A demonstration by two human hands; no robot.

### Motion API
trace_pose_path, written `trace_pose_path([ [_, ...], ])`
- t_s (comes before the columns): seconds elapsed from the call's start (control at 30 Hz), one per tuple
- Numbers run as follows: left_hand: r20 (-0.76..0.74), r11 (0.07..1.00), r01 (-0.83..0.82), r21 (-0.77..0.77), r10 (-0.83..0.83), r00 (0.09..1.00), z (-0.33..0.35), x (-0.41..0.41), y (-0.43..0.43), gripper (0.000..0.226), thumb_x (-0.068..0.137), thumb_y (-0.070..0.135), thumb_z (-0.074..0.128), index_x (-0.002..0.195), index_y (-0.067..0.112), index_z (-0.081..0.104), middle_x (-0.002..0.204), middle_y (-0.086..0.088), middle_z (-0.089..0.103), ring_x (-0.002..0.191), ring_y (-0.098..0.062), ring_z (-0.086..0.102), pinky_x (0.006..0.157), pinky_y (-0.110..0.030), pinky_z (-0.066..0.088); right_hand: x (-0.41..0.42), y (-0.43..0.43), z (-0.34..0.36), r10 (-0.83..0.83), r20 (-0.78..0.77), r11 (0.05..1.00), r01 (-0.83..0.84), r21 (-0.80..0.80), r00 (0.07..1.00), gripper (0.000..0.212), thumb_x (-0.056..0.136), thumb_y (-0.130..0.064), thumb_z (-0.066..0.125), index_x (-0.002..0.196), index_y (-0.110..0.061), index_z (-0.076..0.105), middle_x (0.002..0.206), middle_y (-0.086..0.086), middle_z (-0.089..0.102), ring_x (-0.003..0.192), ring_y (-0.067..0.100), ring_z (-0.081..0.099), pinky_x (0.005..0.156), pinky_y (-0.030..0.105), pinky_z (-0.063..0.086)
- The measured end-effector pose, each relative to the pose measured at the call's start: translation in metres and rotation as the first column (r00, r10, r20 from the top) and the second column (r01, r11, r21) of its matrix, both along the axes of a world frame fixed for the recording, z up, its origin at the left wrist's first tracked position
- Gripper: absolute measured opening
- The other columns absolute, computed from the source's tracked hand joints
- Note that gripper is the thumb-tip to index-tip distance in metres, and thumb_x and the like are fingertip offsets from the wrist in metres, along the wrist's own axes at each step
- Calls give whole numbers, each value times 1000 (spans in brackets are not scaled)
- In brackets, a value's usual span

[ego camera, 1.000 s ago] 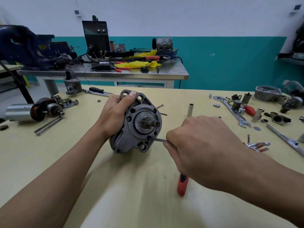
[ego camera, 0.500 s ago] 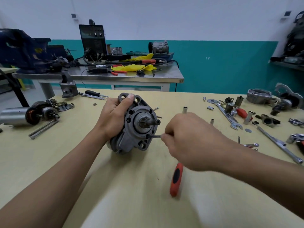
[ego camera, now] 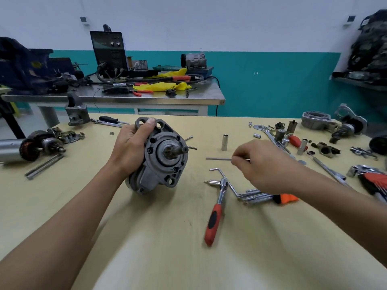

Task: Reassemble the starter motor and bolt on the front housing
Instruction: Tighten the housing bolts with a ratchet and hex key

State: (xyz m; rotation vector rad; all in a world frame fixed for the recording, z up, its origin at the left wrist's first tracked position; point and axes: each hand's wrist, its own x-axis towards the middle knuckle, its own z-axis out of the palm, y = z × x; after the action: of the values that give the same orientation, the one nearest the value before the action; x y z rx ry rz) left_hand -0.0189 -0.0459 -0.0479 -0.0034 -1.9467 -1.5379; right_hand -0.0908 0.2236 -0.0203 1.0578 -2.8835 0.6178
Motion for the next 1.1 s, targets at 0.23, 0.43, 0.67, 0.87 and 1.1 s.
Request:
trace_pose_path([
  [0.23,27,1000,-1,-27,2,1000,-5,-4,1,55,105,33,48,87,-18,58,70,-18,70,61,-27,65,52,-26,55,-38,6,-23,158,-188,963,-109,246,969,22,99,-33,52,101,-27,73,99,-11,70,99,17,52,84,37,34],
  [0.43,71,997,18,-77,-13,997,-5,-4,8,54,103,35,48,88,-16,58,65,-5,72,57,-18,68,50,-23,56,-60,44,-7,31,-46,999,-30,19,998,14,93,-22,64,101,-22,76,92,-13,70,84,1,62,69,12,43],
  [0.67,134,959,-1,-284,40,990,-3,-10,18,59,96,54,55,74,1,69,68,-10,73,56,-18,68,51,-31,54,-81,116,0,-127,177,975,89,206,976,22,95,-17,58,100,-31,74,89,-18,73,84,-4,66,79,19,49],
  [0.87,207,928,18,-372,64,976,-1,-12,31,56,84,59,50,70,11,73,62,2,73,57,-14,70,42,-18,48,-81,127,-18,-128,290,991,112,71,949,14,94,-38,63,97,-33,76,91,-23,73,84,-7,64,66,12,42],
  [1.1,218,915,-25,-402,122,968,0,-9,34,62,80,65,49,73,9,73,65,-4,73,61,-25,68,56,-37,54,-67,113,-30,-183,249,983,178,44,951,26,88,-47,68,90,-25,80,82,-12,73,79,7,63,64,26,49],
])
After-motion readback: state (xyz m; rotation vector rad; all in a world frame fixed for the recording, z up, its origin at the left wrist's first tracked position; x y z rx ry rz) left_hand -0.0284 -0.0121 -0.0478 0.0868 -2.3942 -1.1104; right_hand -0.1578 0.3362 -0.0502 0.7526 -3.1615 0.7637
